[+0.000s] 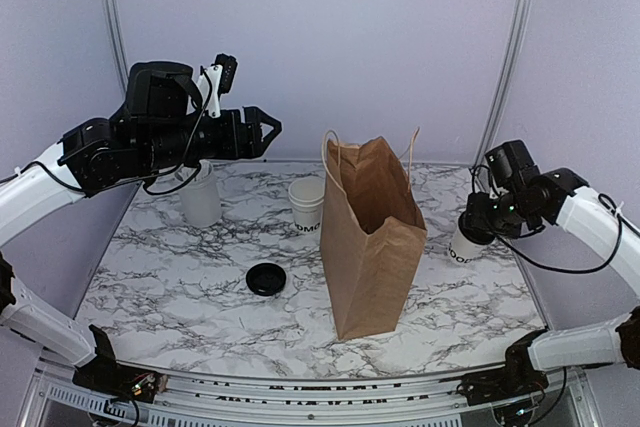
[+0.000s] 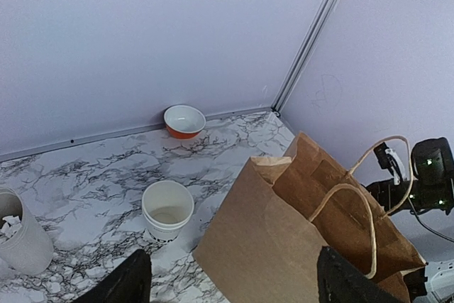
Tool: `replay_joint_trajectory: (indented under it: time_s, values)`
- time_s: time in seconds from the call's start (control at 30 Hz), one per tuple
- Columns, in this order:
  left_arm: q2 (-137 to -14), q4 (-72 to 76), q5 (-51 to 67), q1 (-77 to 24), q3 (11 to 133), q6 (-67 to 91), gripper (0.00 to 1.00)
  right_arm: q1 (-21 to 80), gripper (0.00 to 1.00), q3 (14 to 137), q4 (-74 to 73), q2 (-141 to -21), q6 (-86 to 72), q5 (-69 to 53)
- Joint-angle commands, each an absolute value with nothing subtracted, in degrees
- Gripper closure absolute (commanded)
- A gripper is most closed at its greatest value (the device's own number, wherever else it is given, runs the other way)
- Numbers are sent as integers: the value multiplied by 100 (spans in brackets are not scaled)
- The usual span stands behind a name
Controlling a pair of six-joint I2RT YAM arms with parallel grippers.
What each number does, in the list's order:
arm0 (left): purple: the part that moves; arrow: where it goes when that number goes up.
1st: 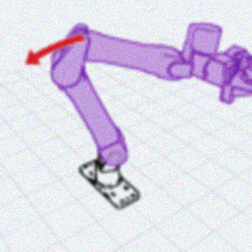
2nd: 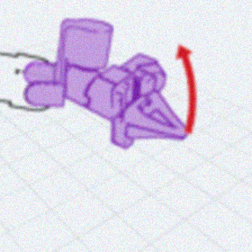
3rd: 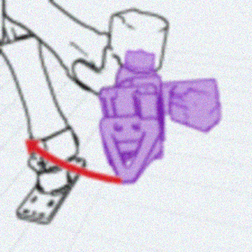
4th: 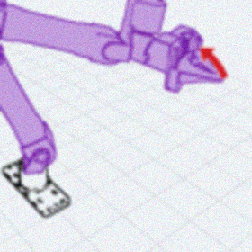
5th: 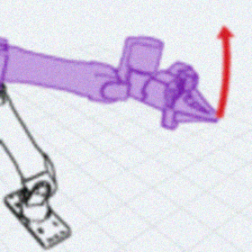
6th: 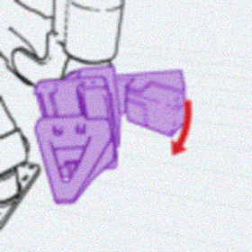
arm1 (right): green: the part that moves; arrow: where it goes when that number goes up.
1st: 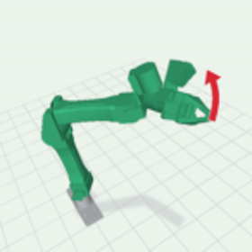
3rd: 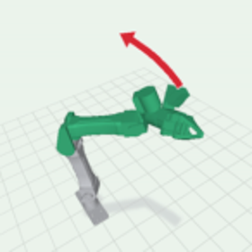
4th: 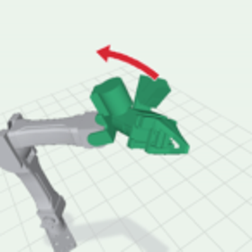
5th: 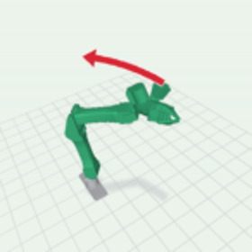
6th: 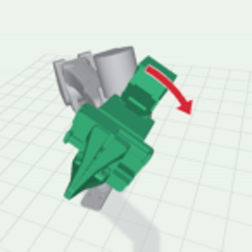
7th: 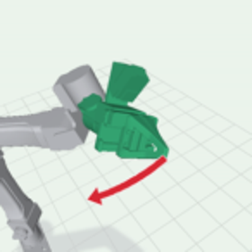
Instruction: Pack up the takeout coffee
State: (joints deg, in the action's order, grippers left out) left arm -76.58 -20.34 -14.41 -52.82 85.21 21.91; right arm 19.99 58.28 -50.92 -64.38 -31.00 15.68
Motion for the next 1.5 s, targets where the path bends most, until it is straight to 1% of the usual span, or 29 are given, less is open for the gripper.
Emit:
replay_joint_trajectory:
  time_s: [0.0, 0.2, 0.4, 0.67, 0.9, 1.03, 1.1, 1.23, 1.47]
  values:
    - [-7630, -1849, -1509, -5238, 8503, 2227, 19, 2018, 36, 6486, -5286, -6251, -3032, 1601]
    - [-7659, -1861, -1538, -5225, 8525, 2232, 19, 2059, 37, 7425, -5379, -6083, -2926, 1652]
    - [-7705, -1856, -1530, -5212, 8543, 2253, 19, 2063, 37, 8457, -5234, -6169, -2672, 1499]
    - [-7721, -1863, -1485, -5203, 8528, 2327, 19, 2188, 38, 9752, -4899, -6709, -2313, 770]
    - [-7734, -1851, -1508, -5194, 8458, 2383, 19, 2302, 38, 10307, -4222, -6953, -2216, 198]
    - [-7734, -1844, -1528, -5177, 8400, 2404, 19, 2404, 38, 10753, -4135, -7291, -2259, -233]
    - [-7730, -1837, -1534, -5168, 8373, 2420, 19, 2549, 39, 10906, -4140, -7431, -2263, -341]
    - [-7708, -1835, -1547, -5144, 8323, 2430, 19, 3035, 39, 11204, -4175, -7646, -2218, -177]
    - [-7682, -1827, -1538, -5116, 8255, 2442, 19, 4047, 39, 11678, -4548, -7971, -2278, 468]
